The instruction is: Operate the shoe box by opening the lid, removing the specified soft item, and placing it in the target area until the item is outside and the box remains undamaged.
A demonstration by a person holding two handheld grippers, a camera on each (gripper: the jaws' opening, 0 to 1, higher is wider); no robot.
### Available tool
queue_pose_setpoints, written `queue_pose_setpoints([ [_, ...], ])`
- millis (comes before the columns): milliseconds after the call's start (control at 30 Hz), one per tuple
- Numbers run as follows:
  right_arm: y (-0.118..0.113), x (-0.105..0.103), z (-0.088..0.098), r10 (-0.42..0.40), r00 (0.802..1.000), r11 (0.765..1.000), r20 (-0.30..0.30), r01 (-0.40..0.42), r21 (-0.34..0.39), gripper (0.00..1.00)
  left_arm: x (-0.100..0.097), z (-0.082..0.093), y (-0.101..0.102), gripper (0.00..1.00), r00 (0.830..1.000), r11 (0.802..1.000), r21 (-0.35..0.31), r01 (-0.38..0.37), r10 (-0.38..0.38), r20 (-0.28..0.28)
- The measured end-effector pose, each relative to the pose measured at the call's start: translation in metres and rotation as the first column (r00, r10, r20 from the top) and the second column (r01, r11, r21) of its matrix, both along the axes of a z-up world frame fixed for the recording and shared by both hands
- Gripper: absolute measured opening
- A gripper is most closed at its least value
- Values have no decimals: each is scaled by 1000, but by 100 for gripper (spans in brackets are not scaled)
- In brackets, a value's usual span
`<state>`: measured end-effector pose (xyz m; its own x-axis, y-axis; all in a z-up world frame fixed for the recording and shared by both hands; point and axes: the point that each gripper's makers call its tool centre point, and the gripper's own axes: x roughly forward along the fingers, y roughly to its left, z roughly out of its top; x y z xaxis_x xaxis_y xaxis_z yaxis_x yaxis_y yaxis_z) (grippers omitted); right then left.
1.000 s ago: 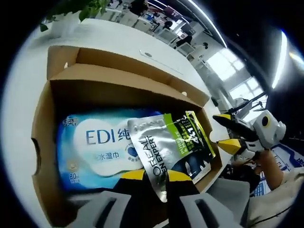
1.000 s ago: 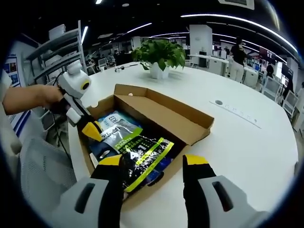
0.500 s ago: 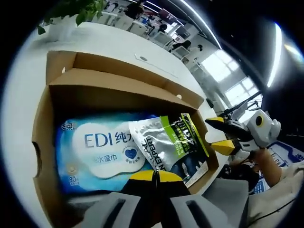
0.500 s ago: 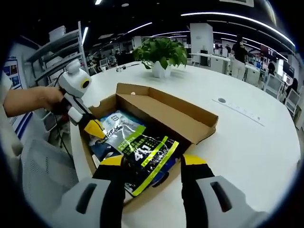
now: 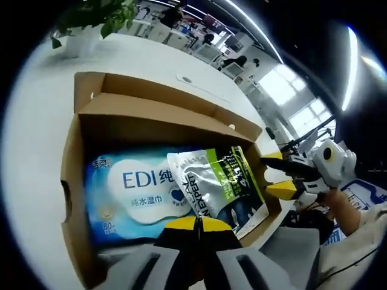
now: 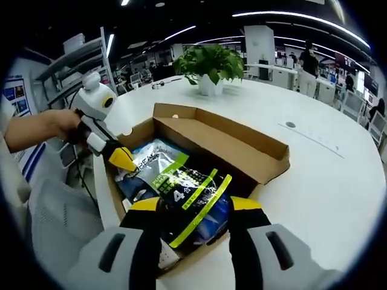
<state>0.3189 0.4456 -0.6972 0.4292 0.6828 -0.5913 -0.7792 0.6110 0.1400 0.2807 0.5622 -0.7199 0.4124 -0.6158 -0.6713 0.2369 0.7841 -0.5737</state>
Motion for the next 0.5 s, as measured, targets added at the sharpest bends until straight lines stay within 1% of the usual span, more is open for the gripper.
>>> queue_pose_setpoints([
  [233, 10, 1, -6, 18, 999, 1000, -29, -18, -7, 37, 1, 0, 9, 0, 1000, 1000, 25, -9, 8, 7],
  [333, 16, 1, -9, 25, 998, 1000, -53, -26, -10, 38, 1, -1, 13, 0, 1000, 999, 39, -10, 10, 10],
  [500, 23, -1, -17, 41, 994, 999, -98, -44, -30, 35, 2, 0, 20, 0, 1000, 999, 45, -21, 21, 12],
])
